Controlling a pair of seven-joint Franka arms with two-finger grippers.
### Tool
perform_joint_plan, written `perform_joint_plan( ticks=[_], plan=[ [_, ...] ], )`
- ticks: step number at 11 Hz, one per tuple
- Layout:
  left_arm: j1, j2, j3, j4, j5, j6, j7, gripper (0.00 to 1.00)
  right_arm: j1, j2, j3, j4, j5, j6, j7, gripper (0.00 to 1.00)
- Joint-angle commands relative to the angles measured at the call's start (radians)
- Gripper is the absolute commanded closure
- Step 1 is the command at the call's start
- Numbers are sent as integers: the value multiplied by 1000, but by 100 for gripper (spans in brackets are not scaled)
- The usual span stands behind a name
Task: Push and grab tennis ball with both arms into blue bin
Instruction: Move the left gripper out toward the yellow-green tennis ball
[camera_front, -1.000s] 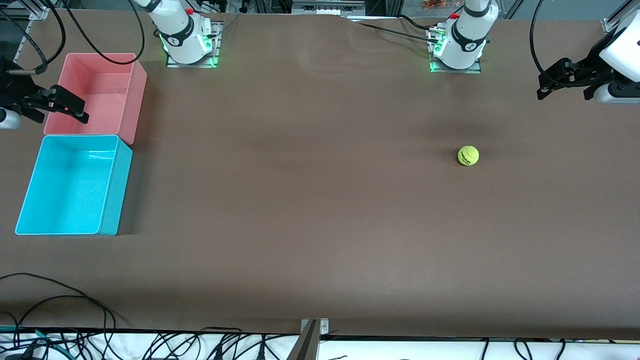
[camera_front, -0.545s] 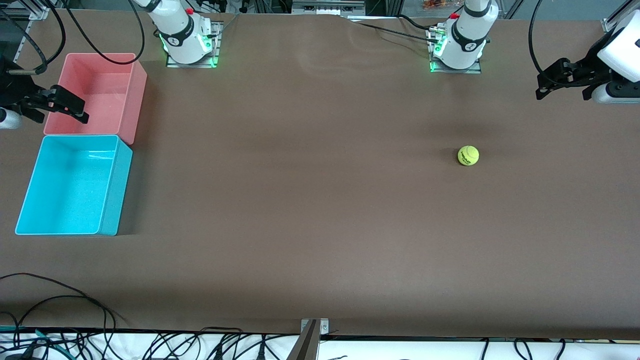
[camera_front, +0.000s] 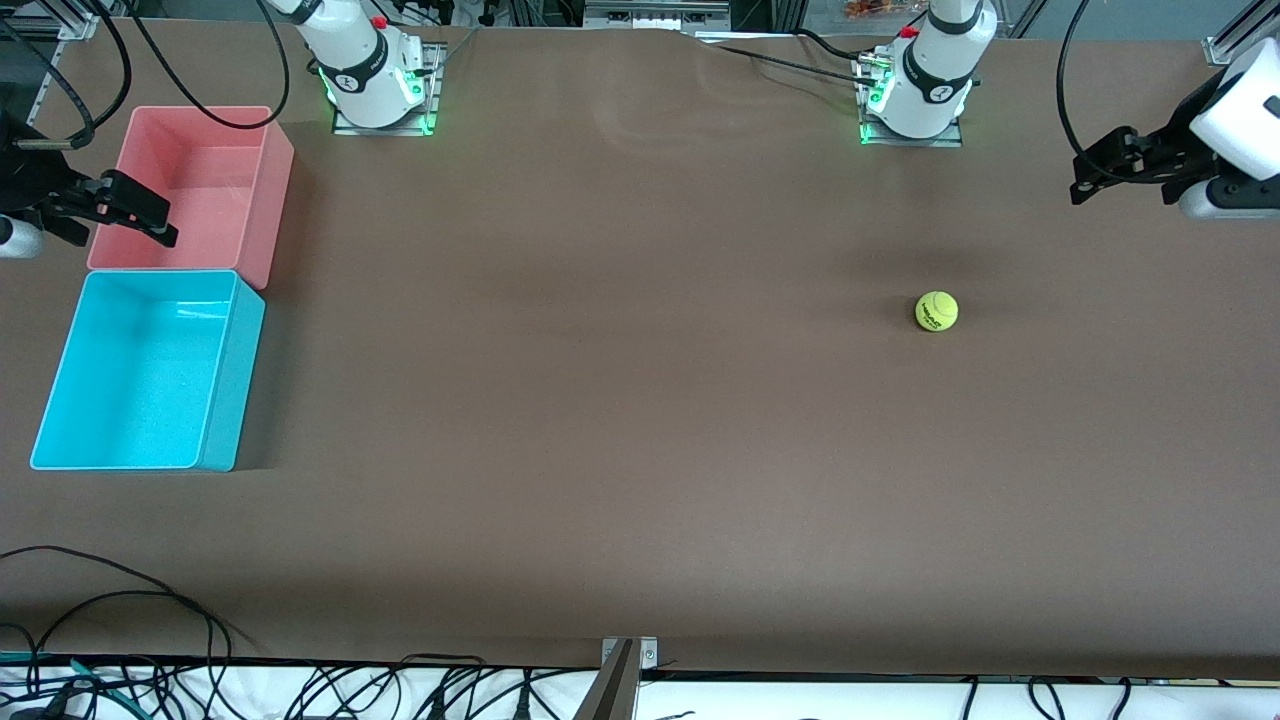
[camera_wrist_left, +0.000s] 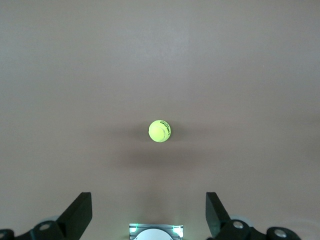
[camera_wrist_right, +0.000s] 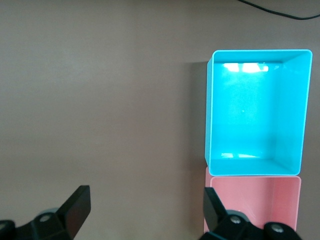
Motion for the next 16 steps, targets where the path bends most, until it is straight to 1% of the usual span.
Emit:
perform_joint_plan(
  ticks=[1, 5, 6, 7, 8, 11, 13, 14, 16],
  plan=[
    [7, -1, -3, -42, 12, 37, 0, 0, -1, -4, 3, 1, 6, -4, 15, 0],
    [7, -2, -2, -59, 12, 40, 1, 0, -1, -2, 3, 1, 6, -6, 15, 0],
    [5, 6, -3, -86, 17, 41, 1, 0, -1, -1, 3, 1, 6, -4, 13, 0],
    [5, 7, -3, -123, 44, 78, 3, 0, -1, -1, 3, 1, 6, -3, 15, 0],
    [5, 6, -3, -178, 72, 142, 4, 0, -1, -1, 3, 1, 6, -3, 15, 0],
    [8, 0, -3, -247, 78, 222, 12, 0, -1, 1, 3, 1, 6, 0, 15, 0],
    [7, -4, -3, -267, 78, 231, 10, 0, -1, 3, 3, 1, 6, 0, 15, 0],
    [7, -5, -3, -287, 77, 262, 10, 0, -1, 4, 3, 1, 6, -1, 15, 0],
    [24, -5, -3, -361, 72, 370, 12, 0, -1, 6, 3, 1, 6, -3, 15, 0]
  ],
)
